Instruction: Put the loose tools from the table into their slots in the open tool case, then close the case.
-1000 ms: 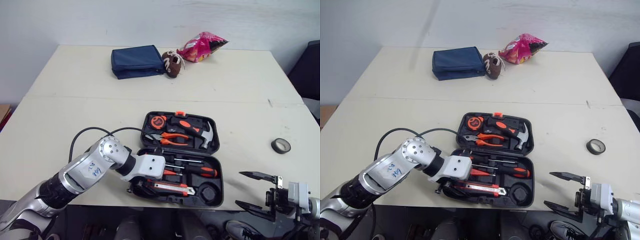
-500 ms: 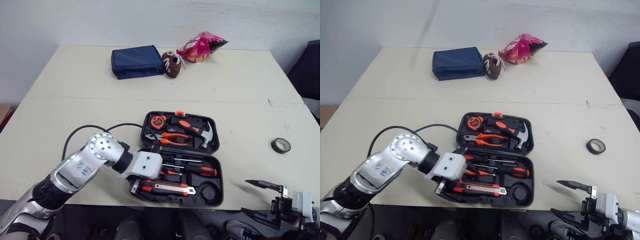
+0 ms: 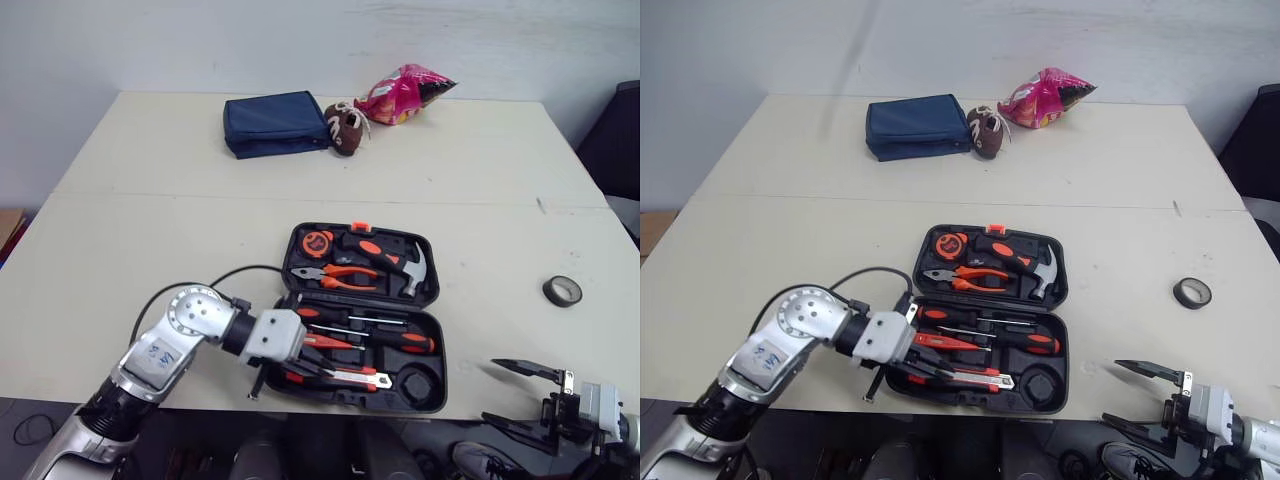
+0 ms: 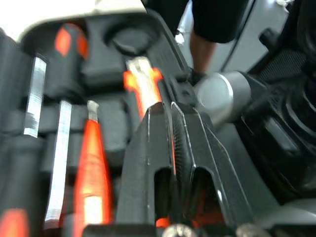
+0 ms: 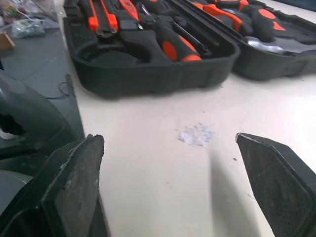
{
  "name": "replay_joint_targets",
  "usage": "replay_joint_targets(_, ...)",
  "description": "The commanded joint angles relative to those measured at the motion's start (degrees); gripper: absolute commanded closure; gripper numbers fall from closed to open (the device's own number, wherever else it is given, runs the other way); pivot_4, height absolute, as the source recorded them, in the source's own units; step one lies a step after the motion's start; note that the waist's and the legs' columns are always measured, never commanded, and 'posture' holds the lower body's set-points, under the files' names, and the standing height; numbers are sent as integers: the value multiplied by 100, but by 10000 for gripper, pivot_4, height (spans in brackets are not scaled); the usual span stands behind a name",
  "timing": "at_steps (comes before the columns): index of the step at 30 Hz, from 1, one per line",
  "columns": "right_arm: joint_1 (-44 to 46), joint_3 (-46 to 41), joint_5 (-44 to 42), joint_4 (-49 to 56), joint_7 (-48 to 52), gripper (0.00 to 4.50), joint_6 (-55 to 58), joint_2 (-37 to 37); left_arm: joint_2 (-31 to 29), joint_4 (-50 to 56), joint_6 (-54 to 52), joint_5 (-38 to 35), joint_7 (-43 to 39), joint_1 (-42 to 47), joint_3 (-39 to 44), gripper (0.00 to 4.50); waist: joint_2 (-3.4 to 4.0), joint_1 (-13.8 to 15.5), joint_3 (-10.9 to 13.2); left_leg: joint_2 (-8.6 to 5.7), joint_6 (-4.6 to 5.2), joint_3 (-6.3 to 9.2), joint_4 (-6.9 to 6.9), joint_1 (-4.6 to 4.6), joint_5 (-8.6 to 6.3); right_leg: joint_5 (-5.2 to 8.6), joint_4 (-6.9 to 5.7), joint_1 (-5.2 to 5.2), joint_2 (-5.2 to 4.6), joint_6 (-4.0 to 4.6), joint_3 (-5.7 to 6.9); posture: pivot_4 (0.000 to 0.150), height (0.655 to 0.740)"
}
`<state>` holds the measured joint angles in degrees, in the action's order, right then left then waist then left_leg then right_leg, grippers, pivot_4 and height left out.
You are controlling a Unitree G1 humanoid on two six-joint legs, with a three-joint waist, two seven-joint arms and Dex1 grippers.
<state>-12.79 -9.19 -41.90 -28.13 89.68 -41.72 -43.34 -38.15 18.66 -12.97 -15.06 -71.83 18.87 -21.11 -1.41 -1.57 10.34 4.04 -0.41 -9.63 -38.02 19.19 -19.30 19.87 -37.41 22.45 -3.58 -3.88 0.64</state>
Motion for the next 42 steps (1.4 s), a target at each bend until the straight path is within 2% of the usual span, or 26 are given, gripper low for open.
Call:
replay_joint_targets(1, -64, -40, 20, -92, 282, 0, -135, -50, 29, -22, 49, 218, 112, -14, -120, 44724, 0, 0, 0, 1, 0, 0, 0, 0, 0, 0, 0, 0, 0, 0, 0, 1500, 7400)
replay_joint_targets(5, -35, -69, 44, -122, 282, 0, -95, -42, 188, -289, 138, 585, 378, -7, -308, 44724, 1, 3, -1, 0, 1, 0, 0, 0, -1, 0, 0, -1, -1, 0, 0, 1500, 7400)
replay_joint_targets(7, -23, -135, 55, 37, 282, 0, -68, 21, 401, -396, -242, 663, 753, -43, -319, 44724, 2, 9, -1, -1, 3, 0, 0, -1, -1, 0, 0, -2, -3, 0, 1, 1500, 7400)
replay_joint_targets(11, -114, -213, 104, 511, 128, 0, 204, 45, 310, -412, -744, 821, 667, -123, -637, 44724, 20, 6, -14, -1, 4, 3, -4, -6, -1, -2, -2, -9, -6, -4, 0, 1500, 7400)
replay_joint_targets(16, -251, -278, 183, 979, -102, 0, 467, 35, 502, -674, -1368, 909, 1162, -75, -616, 44724, 61, 11, -39, -3, 9, 4, -3, -12, -5, -2, 1, -18, -8, -4, 1, 1500, 7400)
replay_joint_targets(19, -281, -351, 195, 1186, -200, 0, 620, 4, 621, -609, -2345, 632, 1312, -96, -551, 44724, 64, 44, -41, -11, 12, 14, -5, -17, -5, -2, 3, -30, -16, -4, 6, 1500, 7400)
replay_joint_targets(23, -316, -450, 214, 1422, -316, 0, 789, -27, 380, -600, -1751, 1014, 1112, -188, -868, 44724, 65, 46, -43, -14, 26, 21, 3, -72, -19, -4, 27, -99, -23, -7, 13, 1500, 7400)
replay_joint_targets(25, -351, -517, 239, 1545, -371, 0, 868, -11, 355, -595, -2079, 1069, 1295, -149, -873, 44724, 65, 21, -47, -14, 53, 25, 16, -102, -47, -4, 51, -151, -38, -6, 29, 1500, 7400)
replay_joint_targets(27, -396, -653, 220, 1722, -593, 0, 1036, 21, 426, -699, -1681, 1068, 1471, -98, -707, 44724, 71, 14, -63, -15, 50, 34, 39, -115, -49, 0, 74, -185, -43, -1, 44, 1500, 7400)
replay_joint_targets(30, -456, -890, 190, 1955, -941, 0, 1298, 63, 758, -879, -59, 957, 1684, -1, -267, 44724, 83, 18, -69, -33, 57, 40, 56, -115, -38, -2, 87, -186, -64, -3, 49, 1500, 7400)
replay_joint_targets(32, -533, -1231, 160, 2011, -1252, 0, 1508, 57, 1066, -431, 39, -243, 1342, 105, 476, 44724, 80, 24, -64, -42, 69, 47, 53, -115, -34, -1, 91, -178, -76, -1, 56, 1500, 7400)
replay_joint_targets(33, -588, -1463, 132, 1993, -1442, 0, 1604, 57, 1036, -289, 16, -572, 1220, 167, 795, 44724, 68, 26, -56, -44, 74, 49, 48, -106, -31, -2, 88, -162, -80, -2, 59, 1500, 7400)
replay_joint_targets(35, -683, -1882, 86, 1940, -1772, 0, 1777, 81, 736, -268, 60, -707, 1125, 141, 1285, 44724, 65, 18, -55, -44, 49, 54, 35, -44, -14, -12, 65, -93, -83, -18, 67, 1500, 7400)
replay_joint_targets(37, -712, -2216, 129, 1851, -2038, 0, 1873, 115, 467, -327, -65, -877, 1163, -33, 1762, 44724, 82, -13, -59, -42, 37, 60, 36, -27, -9, -6, 65, -76, -79, -10, 79, 1500, 7400)
replay_joint_targets(40, -752, -2643, 248, 1751, -2462, 0, 1950, 224, 127, -649, -275, -1112, 1263, -196, 2458, 32030, 90, -14, -56, -38, 28, 58, 66, -29, -6, 2, 88, -74, -63, -14, 79, 1500, 7400)
replay_joint_targets(42, -919, -2878, 349, 1743, -2698, 0, 1920, 354, -148, -1224, 62, -951, 1291, -280, 2925, 22694, 87, -2, -50, -37, 27, 58, 66, -26, -5, 2, 89, -69, -60, -15, 79, 1500, 7400)
